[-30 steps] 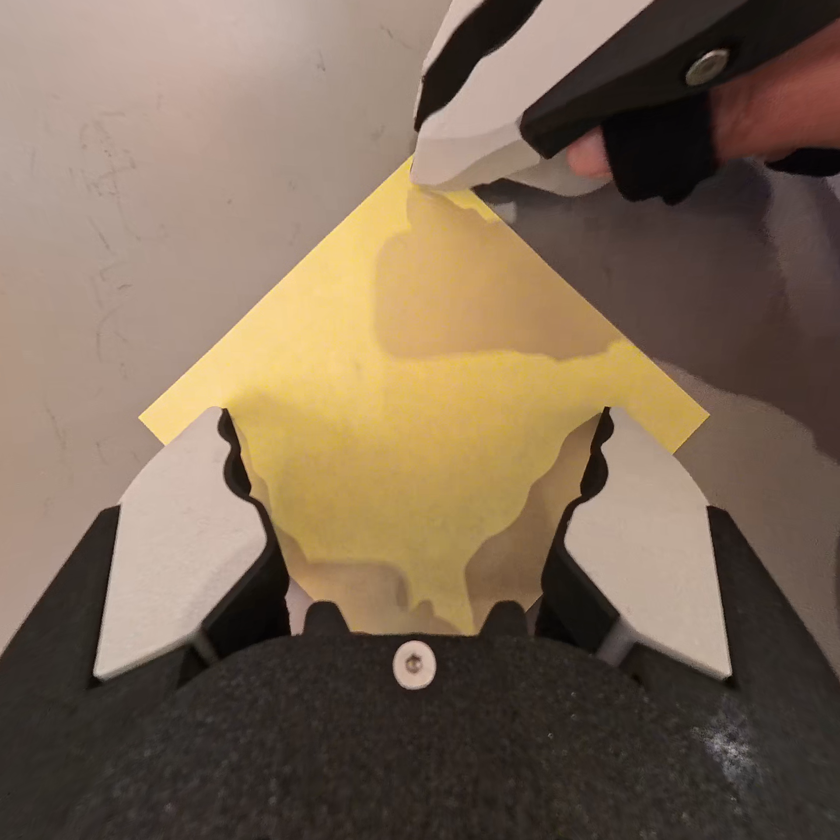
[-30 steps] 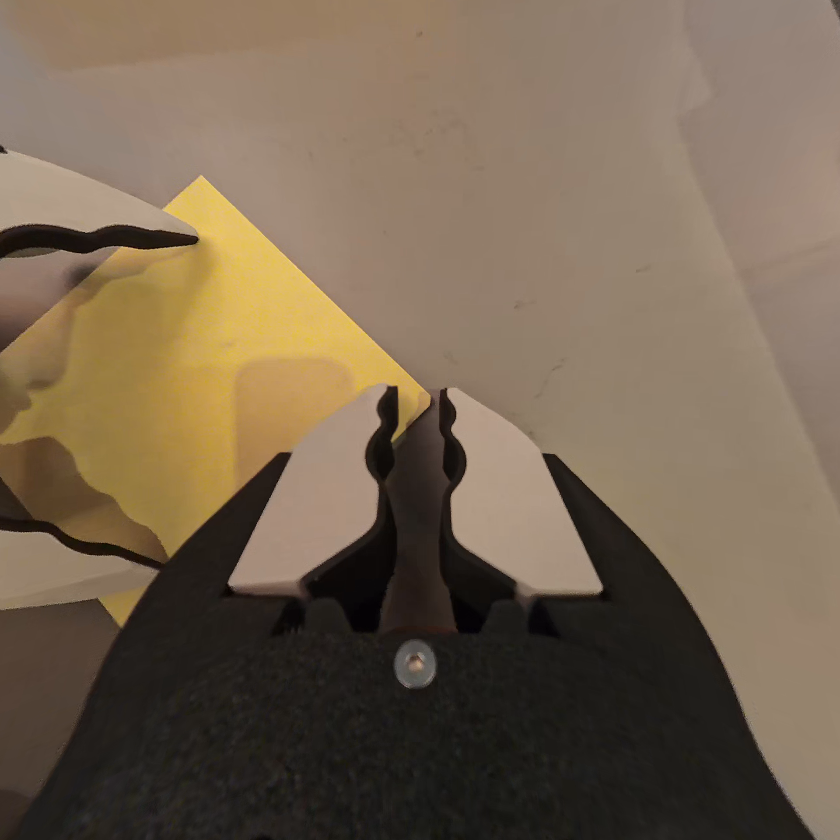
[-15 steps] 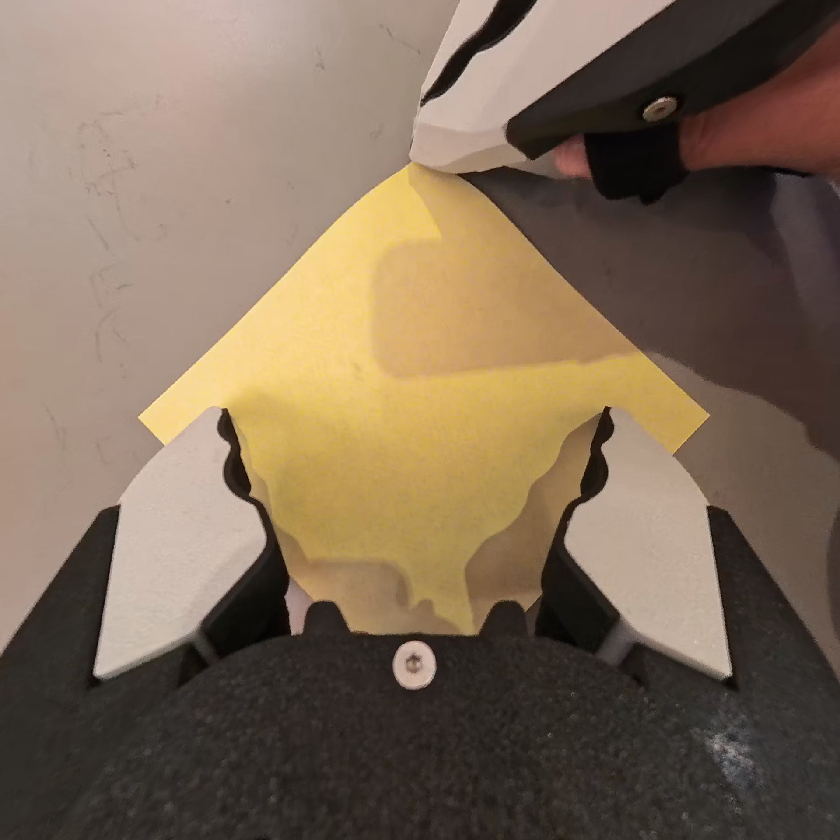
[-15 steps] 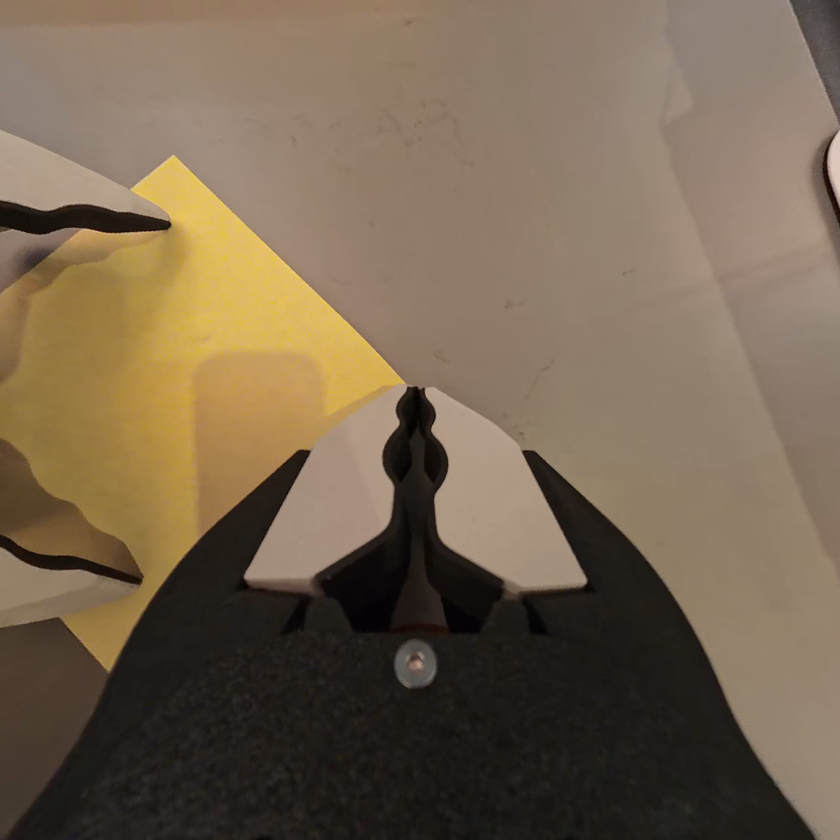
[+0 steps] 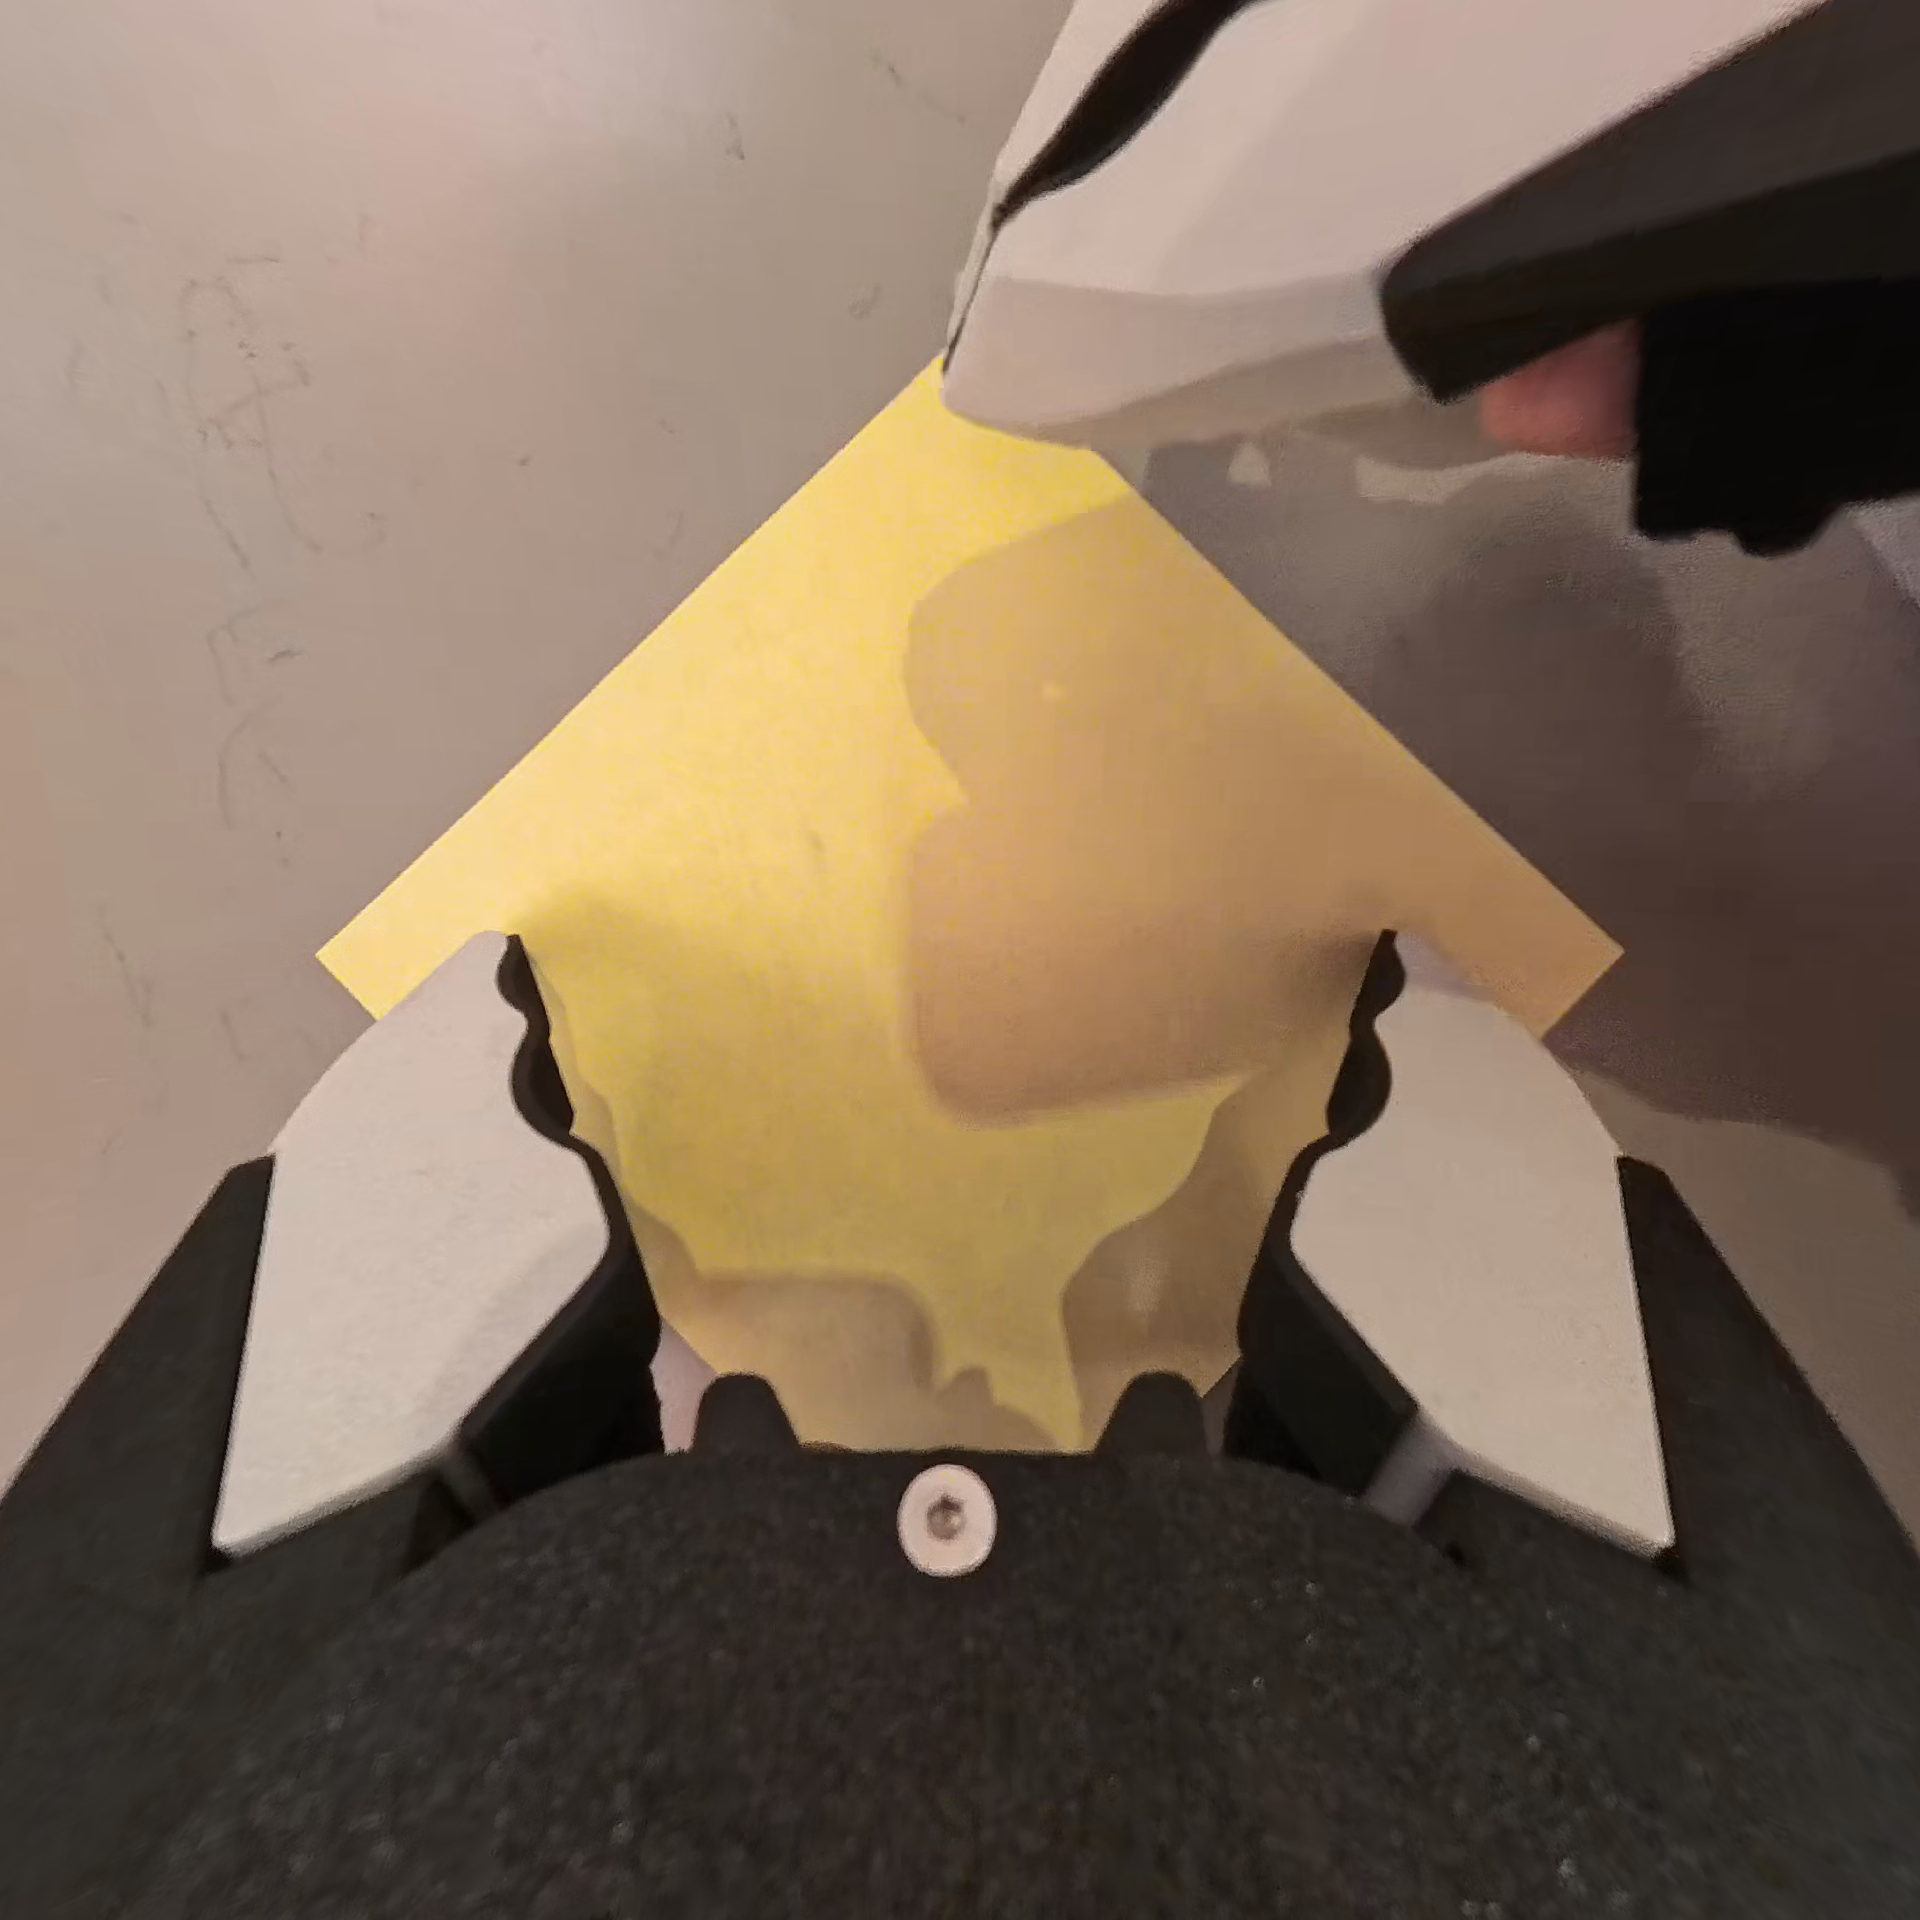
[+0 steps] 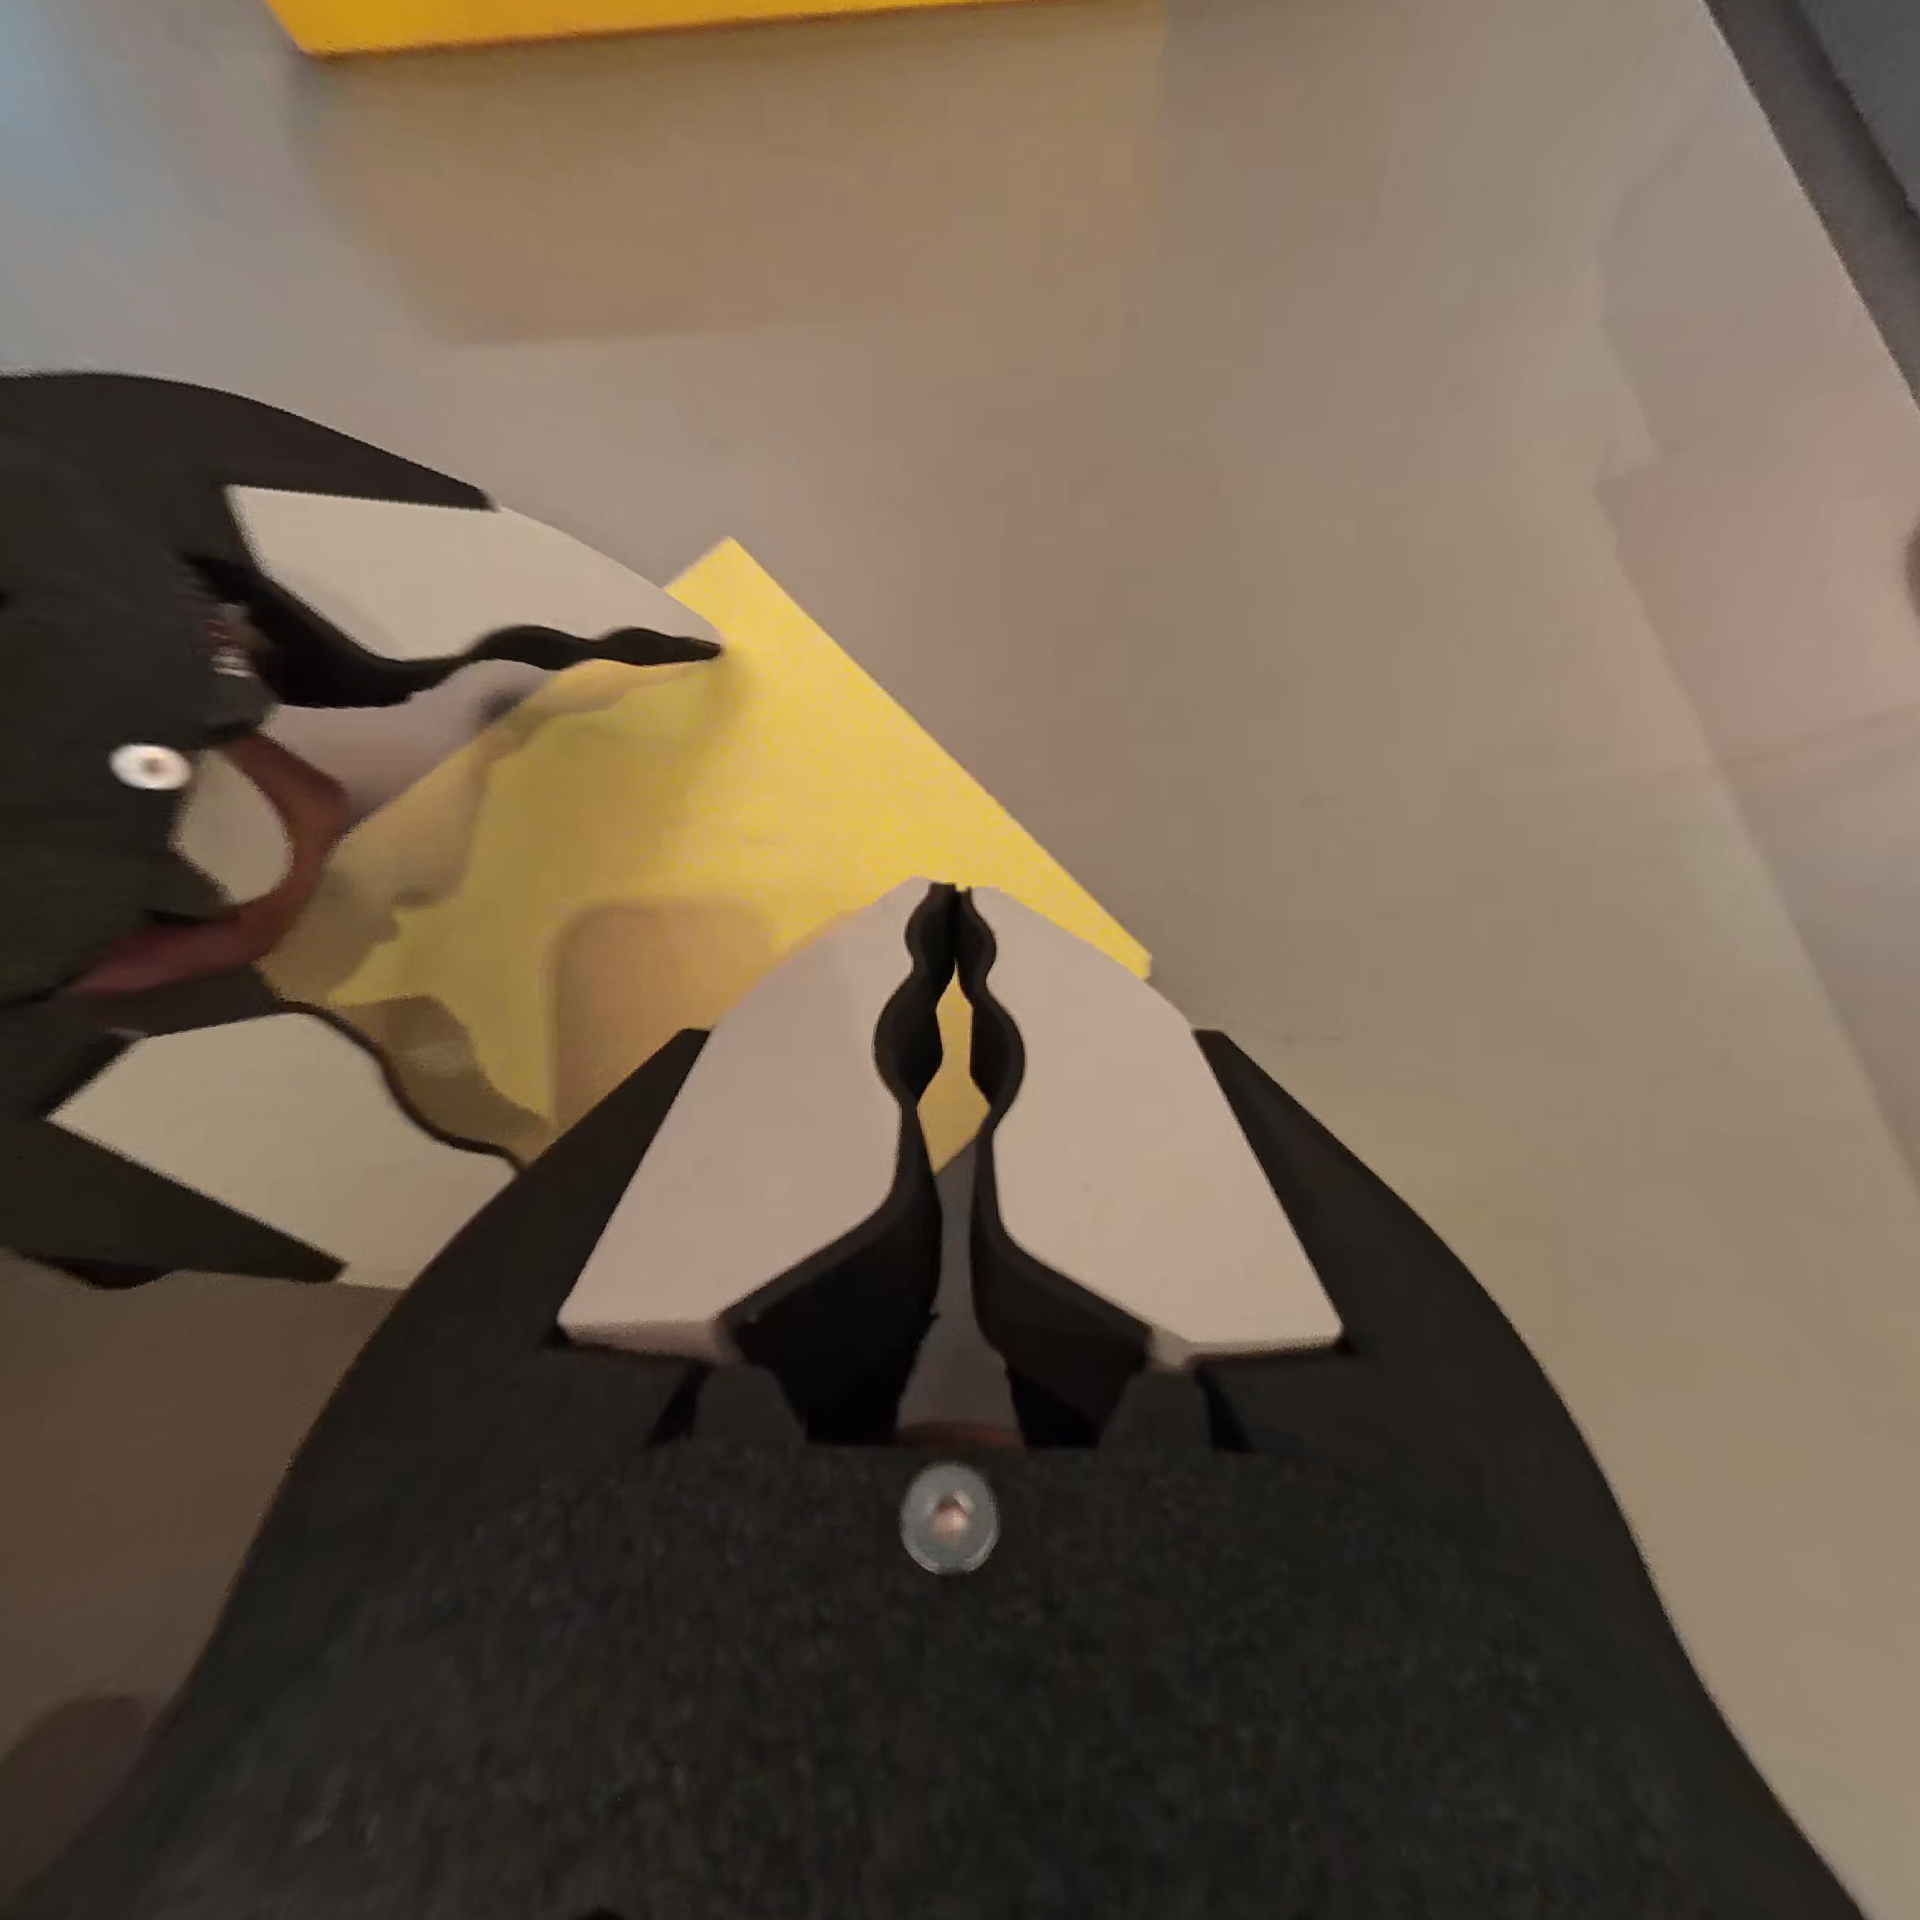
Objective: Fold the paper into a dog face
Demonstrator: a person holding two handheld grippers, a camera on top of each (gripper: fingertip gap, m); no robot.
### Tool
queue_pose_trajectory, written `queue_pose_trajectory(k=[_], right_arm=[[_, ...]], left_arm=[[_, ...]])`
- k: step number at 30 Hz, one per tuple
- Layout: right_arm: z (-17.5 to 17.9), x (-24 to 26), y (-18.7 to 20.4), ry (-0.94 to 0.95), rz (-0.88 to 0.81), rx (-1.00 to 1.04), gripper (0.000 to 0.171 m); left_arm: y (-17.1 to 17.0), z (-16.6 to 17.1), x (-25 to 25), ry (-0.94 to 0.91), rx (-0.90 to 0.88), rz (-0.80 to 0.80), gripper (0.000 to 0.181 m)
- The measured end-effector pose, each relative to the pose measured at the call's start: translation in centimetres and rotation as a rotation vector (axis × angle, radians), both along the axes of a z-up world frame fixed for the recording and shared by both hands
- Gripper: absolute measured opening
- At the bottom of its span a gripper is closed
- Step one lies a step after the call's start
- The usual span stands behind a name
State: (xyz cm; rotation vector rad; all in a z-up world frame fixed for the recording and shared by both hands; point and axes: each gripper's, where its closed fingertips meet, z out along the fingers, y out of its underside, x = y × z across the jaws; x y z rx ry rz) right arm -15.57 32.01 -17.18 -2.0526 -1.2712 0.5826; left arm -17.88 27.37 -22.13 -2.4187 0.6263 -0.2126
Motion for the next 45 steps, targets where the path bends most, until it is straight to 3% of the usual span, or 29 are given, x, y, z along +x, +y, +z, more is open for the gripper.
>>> queue_pose_trajectory(k=[7, 10, 15, 21, 24, 29, 39, 45], right_arm=[[0.4, 1.2, -1.1, -0.019, -0.056, 0.010, 0.000], [-1.1, 2.7, 0.5, -0.021, -0.140, -0.045, 0.014], [-3.2, 2.6, 1.7, -0.086, -0.096, -0.045, 0.033], [-3.8, 1.7, 2.4, -0.088, -0.076, -0.036, 0.029], [-3.9, 2.1, 2.8, -0.124, -0.075, 0.000, 0.013], [-4.0, 2.0, 2.8, -0.168, -0.046, 0.041, 0.003], [-4.0, 2.1, 2.8, -0.228, -0.052, 0.092, 0.000], [-3.2, 1.6, 2.3, -0.169, -0.053, 0.064, 0.000]], left_arm=[[-0.1, 0.0, 0.0, -0.005, 0.006, -0.014, 0.141], [-0.2, 0.0, -0.1, -0.004, 0.005, -0.024, 0.141], [-0.4, 0.0, -0.2, 0.000, -0.001, -0.031, 0.141], [-0.4, 0.0, -0.2, -0.003, 0.005, -0.033, 0.141], [-0.4, 0.0, -0.2, -0.004, 0.005, -0.036, 0.141], [-0.4, 0.0, -0.2, -0.005, 0.006, -0.039, 0.142], [-0.4, 0.0, -0.2, -0.005, 0.005, -0.040, 0.142], [-0.4, 0.0, -0.2, -0.003, 0.003, -0.041, 0.141]])
